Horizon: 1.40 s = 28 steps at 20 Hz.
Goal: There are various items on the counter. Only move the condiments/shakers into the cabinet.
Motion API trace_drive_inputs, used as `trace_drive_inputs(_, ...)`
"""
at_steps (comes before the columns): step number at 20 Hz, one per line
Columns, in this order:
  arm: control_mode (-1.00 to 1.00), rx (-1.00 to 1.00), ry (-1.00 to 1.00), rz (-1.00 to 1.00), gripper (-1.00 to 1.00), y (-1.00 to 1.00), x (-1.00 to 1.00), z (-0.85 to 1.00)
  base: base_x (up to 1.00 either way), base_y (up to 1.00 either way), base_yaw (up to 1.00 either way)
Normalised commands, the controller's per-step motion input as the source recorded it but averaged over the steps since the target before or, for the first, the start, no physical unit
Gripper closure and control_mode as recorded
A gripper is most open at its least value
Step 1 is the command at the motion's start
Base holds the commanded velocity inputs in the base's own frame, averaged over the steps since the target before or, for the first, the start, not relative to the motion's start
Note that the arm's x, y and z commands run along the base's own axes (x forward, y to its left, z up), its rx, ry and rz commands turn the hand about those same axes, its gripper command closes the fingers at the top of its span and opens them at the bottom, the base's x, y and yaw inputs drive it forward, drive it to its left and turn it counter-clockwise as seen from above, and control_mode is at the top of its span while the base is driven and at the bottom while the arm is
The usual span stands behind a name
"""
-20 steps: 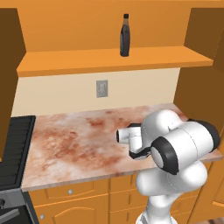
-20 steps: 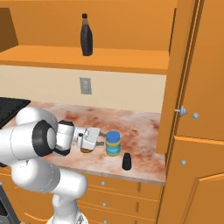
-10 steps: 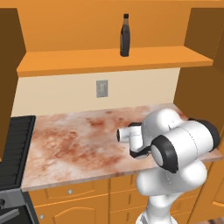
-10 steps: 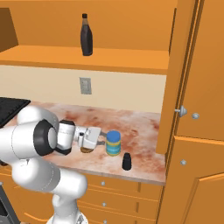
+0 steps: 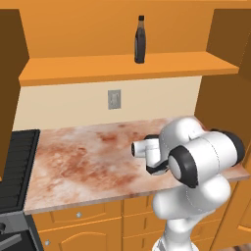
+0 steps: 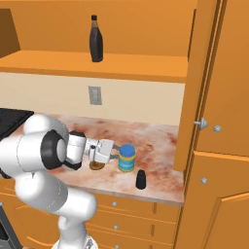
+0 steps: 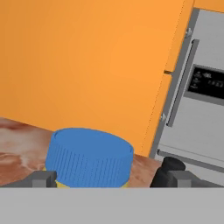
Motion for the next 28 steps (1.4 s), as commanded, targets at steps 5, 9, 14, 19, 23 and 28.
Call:
trace_drive_inputs(5,-1.00,-0.01,0.04,0.01,-1.00,0.00,0.01,-0.07,0.00,0.00,0.00)
trace_drive_inputs(9,-1.00,0.00,0.01,0.01,-1.00,0.00,0.00,0.00,0.00,0.00,0.00)
trace_drive_inputs(14,-1.00,0.00,0.00,0.00,-1.00,0.00,0.00,0.00,0.00,0.00,0.00)
trace_drive_inputs(19,-1.00,0.00,0.00,0.00,-1.00,-0.01,0.00,0.00,0.00,0.00,0.00)
trace_drive_inputs(23,-1.00,0.00,0.00,0.00,-1.00,-0.04,0.00,0.00,0.00,0.00,0.00)
trace_drive_inputs(28,-1.00,0.00,0.00,0.00,-1.00,-0.05,0.00,0.00,0.00,0.00,0.00)
